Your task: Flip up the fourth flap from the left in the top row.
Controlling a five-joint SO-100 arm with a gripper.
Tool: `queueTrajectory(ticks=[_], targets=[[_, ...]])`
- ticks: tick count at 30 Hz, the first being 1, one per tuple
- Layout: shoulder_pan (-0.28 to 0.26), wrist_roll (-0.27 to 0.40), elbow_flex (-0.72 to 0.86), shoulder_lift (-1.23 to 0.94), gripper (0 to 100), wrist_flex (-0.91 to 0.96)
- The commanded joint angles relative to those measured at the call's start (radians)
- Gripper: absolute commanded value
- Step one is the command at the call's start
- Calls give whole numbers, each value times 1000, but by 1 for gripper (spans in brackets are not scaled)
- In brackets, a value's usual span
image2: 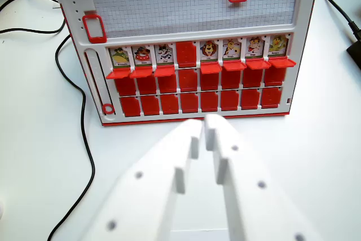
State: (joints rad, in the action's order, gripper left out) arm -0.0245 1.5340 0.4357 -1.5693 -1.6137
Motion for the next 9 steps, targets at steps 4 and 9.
queueTrajectory(ticks=[4, 9], targets=[[-12, -14, 92, -167, 0, 69], [-18, -20, 95, -183, 0, 61]])
